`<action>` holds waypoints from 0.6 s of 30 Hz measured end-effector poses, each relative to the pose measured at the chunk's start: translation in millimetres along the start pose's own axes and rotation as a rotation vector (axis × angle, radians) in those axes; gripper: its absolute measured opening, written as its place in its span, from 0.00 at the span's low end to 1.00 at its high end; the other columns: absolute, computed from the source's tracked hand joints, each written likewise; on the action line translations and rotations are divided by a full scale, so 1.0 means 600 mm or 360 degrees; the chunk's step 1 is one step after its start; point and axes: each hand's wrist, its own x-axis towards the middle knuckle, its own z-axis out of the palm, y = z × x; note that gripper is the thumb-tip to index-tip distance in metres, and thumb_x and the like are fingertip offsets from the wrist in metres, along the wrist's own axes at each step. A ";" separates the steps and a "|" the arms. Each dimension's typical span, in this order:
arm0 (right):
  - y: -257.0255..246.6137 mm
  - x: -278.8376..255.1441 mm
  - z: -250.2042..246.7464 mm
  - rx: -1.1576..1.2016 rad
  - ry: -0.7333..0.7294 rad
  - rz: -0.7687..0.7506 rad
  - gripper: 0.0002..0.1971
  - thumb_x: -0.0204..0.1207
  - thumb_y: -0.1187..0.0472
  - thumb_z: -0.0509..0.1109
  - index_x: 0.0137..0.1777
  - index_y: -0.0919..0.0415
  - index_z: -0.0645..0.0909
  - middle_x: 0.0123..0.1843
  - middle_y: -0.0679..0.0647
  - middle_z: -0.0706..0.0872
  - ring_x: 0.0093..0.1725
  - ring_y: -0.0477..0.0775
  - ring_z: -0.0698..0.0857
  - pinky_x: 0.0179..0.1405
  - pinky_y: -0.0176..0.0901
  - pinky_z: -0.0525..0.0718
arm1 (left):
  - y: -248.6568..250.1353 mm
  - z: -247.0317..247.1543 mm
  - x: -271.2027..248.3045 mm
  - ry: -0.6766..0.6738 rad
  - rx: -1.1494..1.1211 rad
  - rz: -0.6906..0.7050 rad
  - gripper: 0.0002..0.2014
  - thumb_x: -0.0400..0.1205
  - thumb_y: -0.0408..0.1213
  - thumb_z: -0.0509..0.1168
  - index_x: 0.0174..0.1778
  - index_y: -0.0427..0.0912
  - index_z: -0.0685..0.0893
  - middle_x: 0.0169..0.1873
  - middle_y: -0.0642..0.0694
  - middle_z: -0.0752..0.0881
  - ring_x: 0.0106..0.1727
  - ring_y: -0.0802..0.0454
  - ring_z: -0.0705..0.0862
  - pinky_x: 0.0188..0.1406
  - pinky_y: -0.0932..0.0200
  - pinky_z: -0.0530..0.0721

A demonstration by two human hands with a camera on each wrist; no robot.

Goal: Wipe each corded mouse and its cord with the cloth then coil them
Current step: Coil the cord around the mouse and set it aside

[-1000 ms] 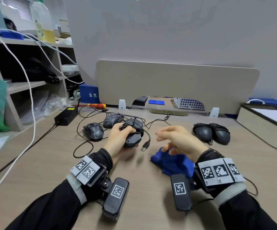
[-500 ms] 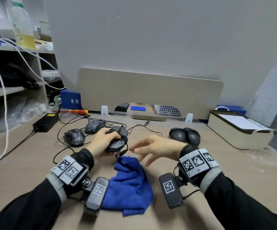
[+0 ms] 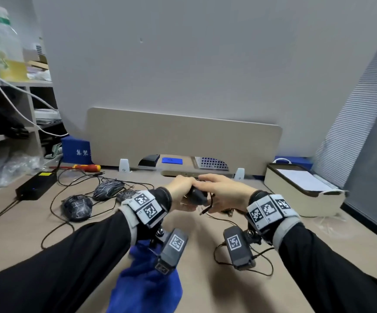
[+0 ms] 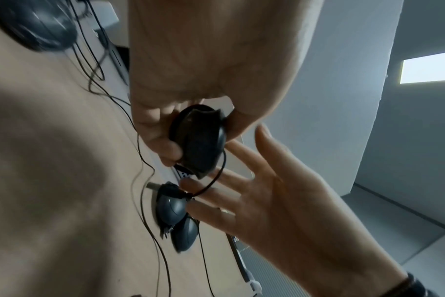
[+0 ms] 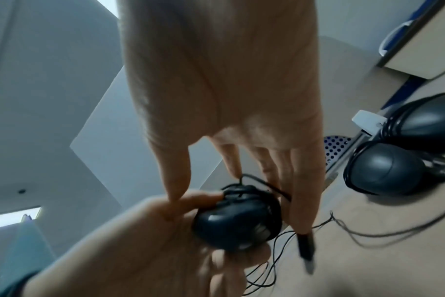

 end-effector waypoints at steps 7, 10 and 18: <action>0.025 0.039 -0.050 0.0048 0.0403 0.0136 0.10 0.78 0.58 0.77 0.47 0.53 0.76 0.46 0.57 0.85 0.42 0.56 0.87 0.40 0.51 0.91 | 0.017 0.011 0.043 -0.0175 -0.0341 0.0071 0.22 0.89 0.53 0.54 0.67 0.39 0.77 0.55 0.34 0.85 0.40 0.32 0.90 0.35 0.47 0.91; 0.043 0.063 -0.075 0.0299 0.0573 0.0256 0.12 0.76 0.60 0.75 0.55 0.61 0.79 0.53 0.61 0.86 0.39 0.63 0.89 0.41 0.51 0.90 | 0.013 0.014 0.076 0.0019 0.0157 0.0071 0.15 0.89 0.39 0.57 0.66 0.34 0.78 0.53 0.38 0.84 0.29 0.41 0.86 0.26 0.54 0.87; 0.078 0.120 -0.097 0.0460 0.0497 0.0477 0.22 0.73 0.52 0.79 0.62 0.61 0.78 0.57 0.66 0.88 0.36 0.62 0.89 0.34 0.45 0.87 | -0.031 0.044 0.131 -0.0587 0.1788 0.0040 0.15 0.82 0.34 0.60 0.63 0.45 0.85 0.45 0.45 0.86 0.38 0.45 0.86 0.40 0.54 0.85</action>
